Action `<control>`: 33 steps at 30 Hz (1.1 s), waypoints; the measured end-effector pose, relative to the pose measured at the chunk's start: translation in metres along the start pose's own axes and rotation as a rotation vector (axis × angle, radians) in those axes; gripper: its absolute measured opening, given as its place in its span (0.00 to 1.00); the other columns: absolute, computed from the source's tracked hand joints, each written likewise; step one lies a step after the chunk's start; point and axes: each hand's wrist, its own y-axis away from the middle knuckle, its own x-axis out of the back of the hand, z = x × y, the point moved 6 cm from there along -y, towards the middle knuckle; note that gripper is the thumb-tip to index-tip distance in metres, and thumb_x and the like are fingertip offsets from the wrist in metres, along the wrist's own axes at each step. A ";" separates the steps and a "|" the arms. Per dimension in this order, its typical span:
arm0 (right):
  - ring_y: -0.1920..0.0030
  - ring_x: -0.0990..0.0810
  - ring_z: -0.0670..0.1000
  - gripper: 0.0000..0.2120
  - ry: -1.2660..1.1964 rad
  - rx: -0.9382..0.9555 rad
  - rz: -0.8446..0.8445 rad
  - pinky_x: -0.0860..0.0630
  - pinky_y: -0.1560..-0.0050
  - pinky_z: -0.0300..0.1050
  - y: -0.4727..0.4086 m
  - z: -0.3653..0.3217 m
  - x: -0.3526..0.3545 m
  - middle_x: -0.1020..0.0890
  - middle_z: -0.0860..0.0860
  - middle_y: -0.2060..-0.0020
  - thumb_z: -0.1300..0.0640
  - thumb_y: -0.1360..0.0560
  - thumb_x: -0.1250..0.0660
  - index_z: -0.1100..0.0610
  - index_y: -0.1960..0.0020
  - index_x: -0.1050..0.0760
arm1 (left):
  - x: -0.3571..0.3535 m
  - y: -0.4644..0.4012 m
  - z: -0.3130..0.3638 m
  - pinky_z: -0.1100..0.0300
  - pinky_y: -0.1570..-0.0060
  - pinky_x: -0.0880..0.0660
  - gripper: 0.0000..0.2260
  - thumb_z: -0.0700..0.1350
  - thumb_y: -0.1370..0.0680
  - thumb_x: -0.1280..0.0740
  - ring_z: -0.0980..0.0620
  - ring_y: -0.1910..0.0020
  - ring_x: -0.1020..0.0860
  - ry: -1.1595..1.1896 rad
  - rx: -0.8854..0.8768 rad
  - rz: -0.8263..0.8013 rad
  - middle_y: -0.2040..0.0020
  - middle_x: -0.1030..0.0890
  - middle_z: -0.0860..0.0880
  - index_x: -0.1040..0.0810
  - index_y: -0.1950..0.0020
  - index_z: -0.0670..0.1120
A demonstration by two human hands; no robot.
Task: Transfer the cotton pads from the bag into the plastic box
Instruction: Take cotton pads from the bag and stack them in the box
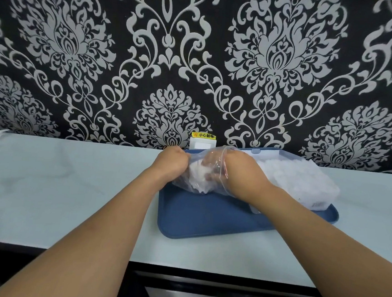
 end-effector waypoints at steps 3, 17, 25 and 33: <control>0.50 0.18 0.53 0.11 0.057 0.065 0.007 0.21 0.49 0.48 0.005 -0.009 0.006 0.17 0.51 0.46 0.57 0.26 0.34 0.54 0.46 0.19 | 0.001 0.000 -0.001 0.52 0.51 0.24 0.09 0.41 0.22 0.40 0.42 0.49 0.20 -0.020 -0.001 0.029 0.49 0.18 0.41 0.21 0.49 0.40; 0.64 0.24 0.50 0.10 0.054 0.135 -0.139 0.27 0.61 0.44 0.006 -0.008 -0.009 0.21 0.48 0.66 0.47 0.31 0.35 0.51 0.67 0.26 | -0.006 0.001 0.008 0.53 0.55 0.26 0.14 0.50 0.17 0.40 0.45 0.60 0.25 -0.123 -0.125 0.030 0.61 0.24 0.43 0.30 0.60 0.44; 0.64 0.26 0.43 0.07 -0.345 0.113 -0.019 0.33 0.63 0.34 0.043 -0.012 0.057 0.23 0.43 0.64 0.59 0.27 0.28 0.54 0.54 0.26 | 0.005 -0.013 0.004 0.50 0.53 0.25 0.16 0.47 0.17 0.40 0.42 0.60 0.26 -0.202 -0.148 0.167 0.64 0.27 0.45 0.36 0.65 0.48; 0.49 0.15 0.55 0.11 -1.527 -0.428 0.116 0.16 0.56 0.48 0.064 0.036 0.074 0.17 0.58 0.45 0.67 0.22 0.35 0.62 0.40 0.24 | 0.035 0.031 0.047 0.56 0.55 0.28 0.19 0.61 0.22 0.36 0.46 0.50 0.22 -0.076 -0.327 0.591 0.53 0.21 0.49 0.24 0.53 0.45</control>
